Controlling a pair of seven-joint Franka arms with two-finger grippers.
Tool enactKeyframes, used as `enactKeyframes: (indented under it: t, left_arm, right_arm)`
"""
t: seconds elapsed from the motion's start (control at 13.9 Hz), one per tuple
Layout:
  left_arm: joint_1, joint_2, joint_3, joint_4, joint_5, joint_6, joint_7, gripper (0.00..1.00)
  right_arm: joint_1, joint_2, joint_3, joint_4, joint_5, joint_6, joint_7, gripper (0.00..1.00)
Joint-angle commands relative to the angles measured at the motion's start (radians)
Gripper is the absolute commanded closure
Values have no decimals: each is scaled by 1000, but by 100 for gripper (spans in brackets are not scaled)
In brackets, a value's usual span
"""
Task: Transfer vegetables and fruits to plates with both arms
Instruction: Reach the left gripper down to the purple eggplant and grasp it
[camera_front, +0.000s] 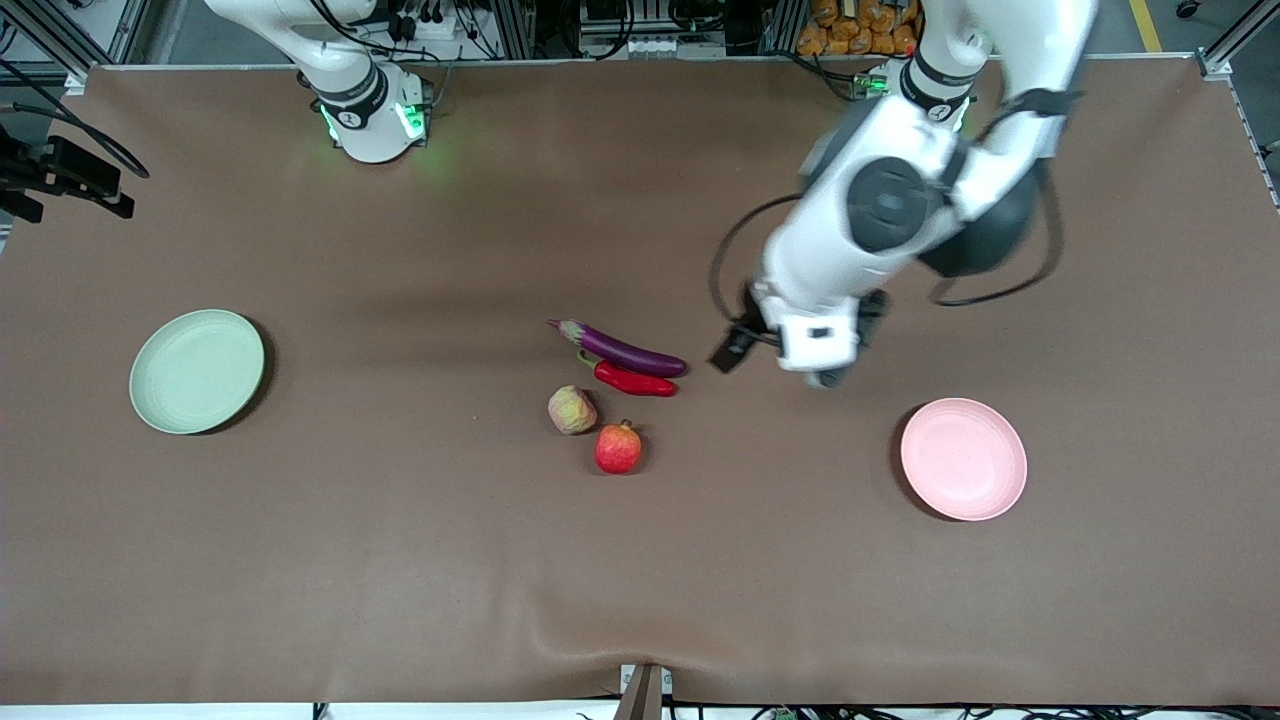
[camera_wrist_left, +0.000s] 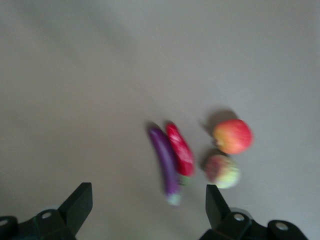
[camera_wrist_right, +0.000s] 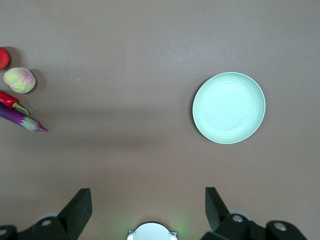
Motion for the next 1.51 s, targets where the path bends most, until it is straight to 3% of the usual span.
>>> enactKeyframes:
  t: [0.0, 0.22, 0.5, 0.65, 1.44]
  left_arm:
    - [-106, 77, 19, 38, -3, 170, -237, 0]
    - [-186, 205, 20, 82, -3, 310, -408, 0]
    - [-379, 299, 172, 95, -6, 396, -556, 0]
    - [-422, 350, 204, 95, -6, 465, -653, 0]
    - [-513, 474, 205, 90, 5, 487, -629, 0]
  right_arm:
    - [-19, -5, 11, -7, 1, -3, 10, 0]
    - [-25, -5, 11, -7, 1, -3, 10, 0]
    - [-34, -5, 11, -8, 1, -3, 9, 0]
    - [-36, -4, 11, -8, 1, -3, 9, 0]
    - [-39, 7, 11, -7, 1, -3, 9, 0]
